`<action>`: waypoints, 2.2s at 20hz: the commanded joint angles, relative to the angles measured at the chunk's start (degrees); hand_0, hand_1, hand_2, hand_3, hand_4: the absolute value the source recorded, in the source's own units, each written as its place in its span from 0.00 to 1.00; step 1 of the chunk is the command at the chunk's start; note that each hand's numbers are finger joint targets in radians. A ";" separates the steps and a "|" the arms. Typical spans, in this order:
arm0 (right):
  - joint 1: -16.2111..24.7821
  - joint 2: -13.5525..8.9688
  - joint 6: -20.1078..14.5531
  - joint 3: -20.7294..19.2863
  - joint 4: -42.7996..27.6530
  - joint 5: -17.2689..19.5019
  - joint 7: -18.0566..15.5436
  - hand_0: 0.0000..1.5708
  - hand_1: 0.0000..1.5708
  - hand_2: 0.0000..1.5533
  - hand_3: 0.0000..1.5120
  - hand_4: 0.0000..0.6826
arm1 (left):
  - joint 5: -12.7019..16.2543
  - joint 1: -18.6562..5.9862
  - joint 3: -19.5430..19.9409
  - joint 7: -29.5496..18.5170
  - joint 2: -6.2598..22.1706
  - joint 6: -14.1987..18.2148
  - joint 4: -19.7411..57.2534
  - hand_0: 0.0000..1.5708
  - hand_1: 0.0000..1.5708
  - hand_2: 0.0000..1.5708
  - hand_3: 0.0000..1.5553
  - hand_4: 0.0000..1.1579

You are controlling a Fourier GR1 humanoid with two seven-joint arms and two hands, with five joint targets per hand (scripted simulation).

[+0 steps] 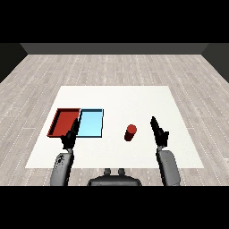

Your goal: Pick the red can and put it in the red box

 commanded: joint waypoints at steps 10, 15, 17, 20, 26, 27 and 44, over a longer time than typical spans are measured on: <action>5.33 -2.97 10.32 -7.71 -1.93 -9.44 -19.73 0.00 0.00 0.00 0.00 0.00 | 4.03 -3.52 2.12 -15.91 -2.86 -1.89 -3.42 0.00 0.00 0.00 0.00 0.00; 6.64 -4.30 13.53 -10.36 0.43 -11.03 -24.24 0.00 0.00 0.00 0.00 0.00 | 5.26 -4.74 5.57 -18.93 -0.50 -3.13 0.07 0.00 0.00 0.00 0.00 0.00; 1.66 -4.96 13.44 -11.15 5.60 -10.46 -24.20 0.00 0.00 0.00 0.00 0.00 | 5.35 -1.87 4.09 -21.52 -1.20 -4.76 0.55 0.00 0.00 0.00 0.00 0.00; 3.92 -5.99 16.24 -12.83 6.26 -12.35 -26.33 0.00 0.00 0.00 0.00 0.00 | 5.20 -2.21 3.71 -18.23 -1.62 -2.91 -3.90 0.00 0.00 0.00 0.00 0.00; -1.04 -3.20 14.15 -9.65 7.81 -10.62 -23.07 0.00 0.00 0.00 0.00 0.00 | 5.30 -2.77 2.34 -19.57 -3.26 -2.82 -2.44 0.00 0.00 0.00 0.00 0.00; 4.85 -2.27 14.50 -8.54 0.37 -10.89 -20.70 0.00 0.00 0.00 0.00 0.00 | 6.42 -4.52 5.08 -22.92 -1.57 -4.13 2.66 0.00 0.00 0.00 0.00 0.00; -4.05 2.48 10.92 -4.50 11.73 -9.59 -17.05 0.00 0.00 0.00 0.00 0.00 | 5.03 -0.99 0.67 -19.06 -3.66 -1.10 -6.19 0.00 0.00 0.00 0.00 0.00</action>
